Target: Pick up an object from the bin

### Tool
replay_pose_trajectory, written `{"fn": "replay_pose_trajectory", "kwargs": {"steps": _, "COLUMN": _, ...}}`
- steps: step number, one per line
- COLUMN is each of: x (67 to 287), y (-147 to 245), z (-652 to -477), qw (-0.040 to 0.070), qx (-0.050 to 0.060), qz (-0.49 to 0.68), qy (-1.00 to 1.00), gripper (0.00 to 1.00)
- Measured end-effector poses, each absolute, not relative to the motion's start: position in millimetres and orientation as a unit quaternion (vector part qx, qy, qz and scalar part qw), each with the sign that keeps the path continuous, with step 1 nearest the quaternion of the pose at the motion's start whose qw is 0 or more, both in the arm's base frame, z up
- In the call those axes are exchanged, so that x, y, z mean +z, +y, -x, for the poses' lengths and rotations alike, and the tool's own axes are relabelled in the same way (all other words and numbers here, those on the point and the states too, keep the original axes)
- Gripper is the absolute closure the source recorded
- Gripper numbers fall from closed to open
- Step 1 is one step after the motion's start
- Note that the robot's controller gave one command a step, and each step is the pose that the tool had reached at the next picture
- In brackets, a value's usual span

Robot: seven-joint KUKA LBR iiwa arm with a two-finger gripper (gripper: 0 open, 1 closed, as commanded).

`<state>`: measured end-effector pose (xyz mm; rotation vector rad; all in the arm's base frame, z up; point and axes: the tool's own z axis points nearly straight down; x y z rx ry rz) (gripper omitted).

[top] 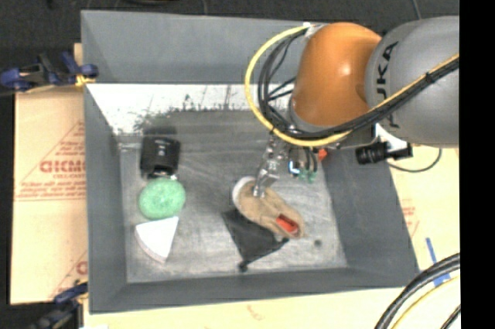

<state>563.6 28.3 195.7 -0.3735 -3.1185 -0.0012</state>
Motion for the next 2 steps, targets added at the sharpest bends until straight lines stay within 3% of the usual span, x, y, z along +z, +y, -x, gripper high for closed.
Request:
{"fn": "replay_pose_trajectory", "kwargs": {"steps": 1, "x": 186, "y": 31, "z": -556.0, "qw": -0.001, "qx": 0.0, "qz": 0.13, "qy": -0.991, "gripper": 1.0}}
{"fn": "replay_pose_trajectory", "kwargs": {"steps": 2, "x": 197, "y": 36, "z": -545.0, "qw": 0.0, "qx": 0.0, "qz": 0.174, "qy": -0.985, "gripper": 1.0}}
